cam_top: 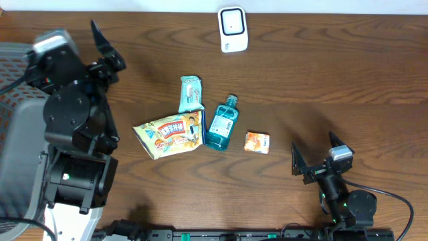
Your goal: Scan the item barcode
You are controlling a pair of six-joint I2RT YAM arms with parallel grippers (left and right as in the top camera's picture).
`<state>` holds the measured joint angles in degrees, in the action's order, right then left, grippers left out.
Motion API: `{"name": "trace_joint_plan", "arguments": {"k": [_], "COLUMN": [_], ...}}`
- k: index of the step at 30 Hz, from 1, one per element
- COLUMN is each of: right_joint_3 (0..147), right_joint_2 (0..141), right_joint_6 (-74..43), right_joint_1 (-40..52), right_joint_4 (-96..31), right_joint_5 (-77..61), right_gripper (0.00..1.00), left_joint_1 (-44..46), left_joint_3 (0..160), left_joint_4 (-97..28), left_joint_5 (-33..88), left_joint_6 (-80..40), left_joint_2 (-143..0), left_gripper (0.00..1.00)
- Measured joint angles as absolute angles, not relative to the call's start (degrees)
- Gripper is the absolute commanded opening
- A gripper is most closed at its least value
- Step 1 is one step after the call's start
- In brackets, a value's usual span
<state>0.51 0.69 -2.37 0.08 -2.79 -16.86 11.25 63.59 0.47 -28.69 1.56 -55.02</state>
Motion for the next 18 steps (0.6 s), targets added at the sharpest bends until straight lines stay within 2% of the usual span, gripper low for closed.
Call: {"name": "trace_joint_plan", "arguments": {"k": [5, 18], "right_joint_3": [0.5, 0.5], "right_joint_2": [0.7, 0.7], "right_joint_6": [-2.3, -2.3], "right_joint_1": [0.1, 0.1], "right_joint_4": [-2.8, -2.8], "right_joint_5": [-16.9, -16.9], "right_gripper": [0.99, 0.99], "left_joint_1": [11.2, 11.2], "left_joint_3": [63.4, 63.4], "left_joint_4": [-1.7, -6.7], "left_joint_5": [-28.6, -28.6], "left_joint_6": [7.3, 5.8], "left_joint_2": [-54.0, -43.9], "left_gripper": [0.97, 0.97]}}
